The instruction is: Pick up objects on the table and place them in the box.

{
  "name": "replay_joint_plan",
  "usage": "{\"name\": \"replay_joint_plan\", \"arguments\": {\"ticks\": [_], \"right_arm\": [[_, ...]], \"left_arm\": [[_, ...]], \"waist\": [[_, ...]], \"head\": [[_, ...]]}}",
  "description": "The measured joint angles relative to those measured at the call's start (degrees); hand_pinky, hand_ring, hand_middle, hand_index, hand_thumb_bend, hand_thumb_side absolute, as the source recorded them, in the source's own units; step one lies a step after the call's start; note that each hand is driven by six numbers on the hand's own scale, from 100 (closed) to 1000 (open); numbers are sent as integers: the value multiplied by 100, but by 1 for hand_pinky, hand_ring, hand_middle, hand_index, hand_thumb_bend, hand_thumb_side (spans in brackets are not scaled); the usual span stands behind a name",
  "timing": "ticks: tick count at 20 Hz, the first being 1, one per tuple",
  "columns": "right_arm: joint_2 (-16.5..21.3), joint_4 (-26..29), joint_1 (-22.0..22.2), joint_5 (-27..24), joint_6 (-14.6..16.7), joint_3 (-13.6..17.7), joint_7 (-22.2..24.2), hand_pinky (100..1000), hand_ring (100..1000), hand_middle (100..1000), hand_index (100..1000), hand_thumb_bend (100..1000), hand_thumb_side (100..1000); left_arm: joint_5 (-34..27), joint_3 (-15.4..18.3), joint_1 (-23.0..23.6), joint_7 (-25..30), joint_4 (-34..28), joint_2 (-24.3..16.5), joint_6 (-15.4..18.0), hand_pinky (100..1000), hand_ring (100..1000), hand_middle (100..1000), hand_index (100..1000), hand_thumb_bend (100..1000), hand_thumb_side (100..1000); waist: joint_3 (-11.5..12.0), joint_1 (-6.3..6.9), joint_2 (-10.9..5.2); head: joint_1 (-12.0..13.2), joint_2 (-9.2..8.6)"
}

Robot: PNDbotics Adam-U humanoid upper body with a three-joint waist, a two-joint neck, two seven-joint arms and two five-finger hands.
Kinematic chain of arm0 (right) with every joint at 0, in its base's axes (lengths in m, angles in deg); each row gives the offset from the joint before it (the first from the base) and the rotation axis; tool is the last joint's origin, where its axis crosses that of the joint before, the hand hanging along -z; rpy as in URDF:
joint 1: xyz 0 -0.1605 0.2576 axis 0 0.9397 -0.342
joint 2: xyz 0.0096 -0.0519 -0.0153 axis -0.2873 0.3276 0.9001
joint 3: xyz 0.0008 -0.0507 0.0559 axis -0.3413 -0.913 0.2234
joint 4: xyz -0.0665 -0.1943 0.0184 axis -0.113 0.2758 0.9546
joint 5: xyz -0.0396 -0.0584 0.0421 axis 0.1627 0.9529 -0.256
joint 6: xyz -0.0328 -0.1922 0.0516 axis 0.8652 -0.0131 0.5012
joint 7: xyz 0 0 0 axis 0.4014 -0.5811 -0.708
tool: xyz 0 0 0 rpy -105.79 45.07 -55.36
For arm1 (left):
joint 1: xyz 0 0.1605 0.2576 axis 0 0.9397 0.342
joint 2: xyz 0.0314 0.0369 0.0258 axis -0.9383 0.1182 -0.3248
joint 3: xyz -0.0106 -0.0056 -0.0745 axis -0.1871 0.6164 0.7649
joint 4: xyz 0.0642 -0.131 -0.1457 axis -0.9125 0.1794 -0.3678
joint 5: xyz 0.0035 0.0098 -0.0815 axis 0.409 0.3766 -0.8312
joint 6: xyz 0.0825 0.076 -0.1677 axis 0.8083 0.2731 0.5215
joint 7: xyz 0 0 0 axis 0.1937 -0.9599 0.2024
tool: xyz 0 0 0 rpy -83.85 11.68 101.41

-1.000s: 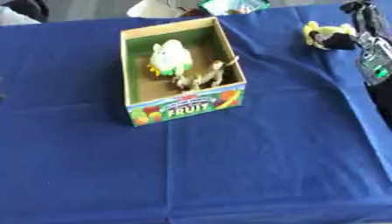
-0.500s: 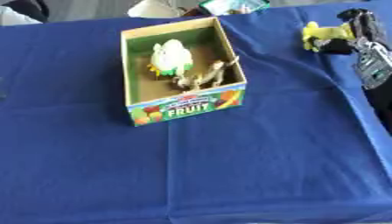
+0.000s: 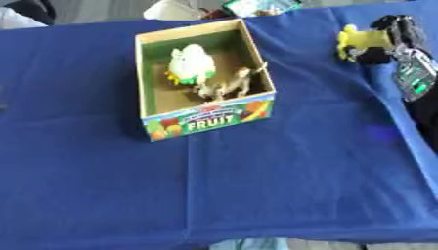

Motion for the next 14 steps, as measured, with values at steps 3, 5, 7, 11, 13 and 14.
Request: {"name": "replay_joint_plan", "arguments": {"ticks": [3, 5, 7, 11, 13, 14], "right_arm": [[-1, 0, -9, 41, 31, -15, 166, 746, 661, 559, 690, 373, 100], [-1, 0, -11, 68, 44, -15, 278, 717, 626, 536, 682, 279, 100], [-3, 0, -11, 81, 58, -15, 379, 692, 593, 508, 668, 189, 100], [-4, 3, -12, 82, 36, -6, 421, 639, 507, 456, 614, 100, 100], [-4, 9, -12, 81, -1, 18, 360, 598, 452, 408, 563, 100, 100], [-4, 14, -11, 78, -23, 21, 317, 590, 441, 398, 553, 100, 100]], "left_arm": [[0, 0, 0, 0, 0, 0, 0, 549, 643, 658, 781, 308, 616], [0, 0, 0, 0, 0, 0, 0, 549, 643, 658, 781, 308, 616], [0, 0, 0, 0, 0, 0, 0, 549, 643, 658, 781, 307, 616], [0, 0, 0, 0, 0, 0, 0, 549, 643, 658, 781, 308, 616], [0, 0, 0, 0, 0, 0, 0, 549, 643, 658, 781, 307, 616], [0, 0, 0, 0, 0, 0, 0, 549, 643, 658, 781, 307, 616]], "waist": [[0, -2, -1], [0, 0, -2], [1, 0, -2], [-3, 8, -3], [-3, 9, -3], [-4, 9, -3]], "head": [[0, 0], [0, 0], [0, 0], [0, 0], [0, 0], [0, 0]]}}
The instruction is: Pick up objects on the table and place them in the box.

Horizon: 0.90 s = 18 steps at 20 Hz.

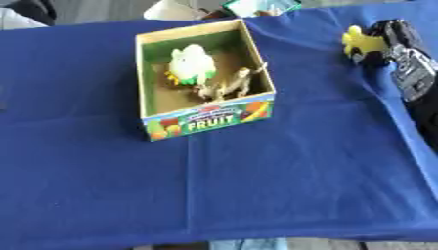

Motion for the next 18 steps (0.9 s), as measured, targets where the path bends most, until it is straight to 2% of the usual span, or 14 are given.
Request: {"name": "replay_joint_plan", "arguments": {"ticks": [9, 13, 18], "right_arm": [[-45, 106, 4, -311, -72, 38, -654, 390, 212, 225, 386, 100, 100], [-47, 339, -5, -580, -46, 36, -823, 369, 186, 197, 362, 100, 100], [-53, 788, -110, -895, -22, -8, -803, 361, 178, 189, 354, 100, 100]], "left_arm": [[0, 0, 0, 0, 0, 0, 0, 549, 644, 658, 782, 307, 616], [0, 0, 0, 0, 0, 0, 0, 549, 644, 658, 782, 306, 615], [0, 0, 0, -1, 0, 0, 0, 549, 644, 658, 782, 307, 615]], "waist": [[-21, 1, 0], [-22, -3, -2], [-24, -35, -28]], "head": [[0, 0], [0, 0], [0, 0]]}}
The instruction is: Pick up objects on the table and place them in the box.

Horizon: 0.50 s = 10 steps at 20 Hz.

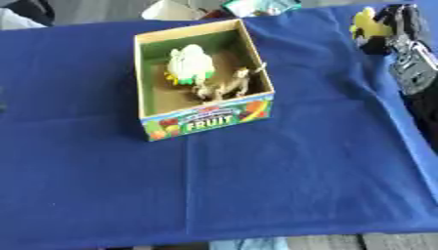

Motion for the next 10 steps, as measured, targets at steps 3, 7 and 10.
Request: {"name": "replay_joint_plan", "arguments": {"ticks": [3, 7, 10], "right_arm": [[-56, 316, -102, -133, 48, -96, 91, 361, 175, 188, 354, 100, 100], [-208, 685, -237, -190, 184, -300, 334, 363, 176, 189, 355, 100, 100], [-391, 938, -347, -190, 344, -520, 587, 364, 176, 191, 357, 100, 100]], "left_arm": [[0, 0, 0, 0, 0, 0, 0, 549, 644, 658, 782, 308, 615], [0, 0, 2, 0, 0, 0, 0, 549, 644, 658, 782, 308, 614], [0, -1, 4, 0, 0, 0, 0, 549, 644, 658, 782, 308, 614]], "waist": [[-3, -4, -7], [0, -9, -45], [4, -3, -54]], "head": [[0, 0], [-3, 0], [-24, 0]]}}
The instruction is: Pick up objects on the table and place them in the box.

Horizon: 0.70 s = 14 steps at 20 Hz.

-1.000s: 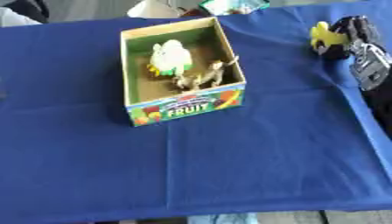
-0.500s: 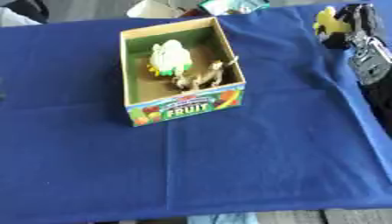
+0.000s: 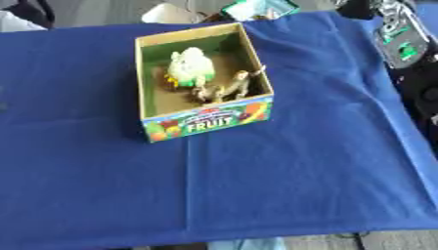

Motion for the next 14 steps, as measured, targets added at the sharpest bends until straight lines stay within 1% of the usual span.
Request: {"name": "replay_joint_plan", "arguments": {"ticks": [8, 14], "right_arm": [[-663, 641, -217, 100, 584, -696, 752, 373, 180, 194, 359, 100, 100], [-1210, 849, -250, 227, 929, -1118, 1248, 381, 184, 196, 361, 100, 100]], "left_arm": [[-3, -5, 2, 9, 0, 0, 3, 549, 645, 658, 782, 309, 613], [-30, -33, 2, 22, 1, 4, 11, 548, 644, 657, 782, 309, 613]], "waist": [[42, 21, -20], [102, 40, -20]], "head": [[-85, 1], [-154, 1]]}}
